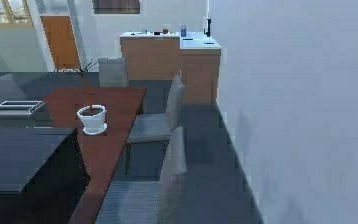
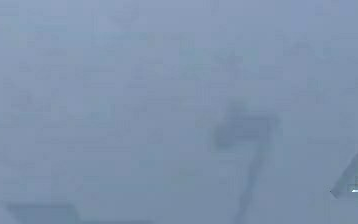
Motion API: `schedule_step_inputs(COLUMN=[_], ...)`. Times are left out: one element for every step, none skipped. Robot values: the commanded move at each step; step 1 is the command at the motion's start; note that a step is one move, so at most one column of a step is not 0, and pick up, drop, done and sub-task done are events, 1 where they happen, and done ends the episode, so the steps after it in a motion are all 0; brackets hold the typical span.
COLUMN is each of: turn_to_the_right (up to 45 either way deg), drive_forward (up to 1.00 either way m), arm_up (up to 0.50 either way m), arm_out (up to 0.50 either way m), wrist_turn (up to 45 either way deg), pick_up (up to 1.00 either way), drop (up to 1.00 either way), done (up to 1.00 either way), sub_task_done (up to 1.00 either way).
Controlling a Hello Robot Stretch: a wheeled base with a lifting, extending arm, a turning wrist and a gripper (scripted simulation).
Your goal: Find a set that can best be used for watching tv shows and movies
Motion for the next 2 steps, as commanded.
schedule_step_inputs(turn_to_the_right=[-45.0,-45.0], drive_forward=[0.00,0.00], arm_up=[0.00,0.00], arm_out=[0.00,0.00], wrist_turn=[0.0,0.0], pick_up=[0.00,0.00], drop=[0.00,0.00], done=[0.00,0.00], sub_task_done=[0.00,0.00])
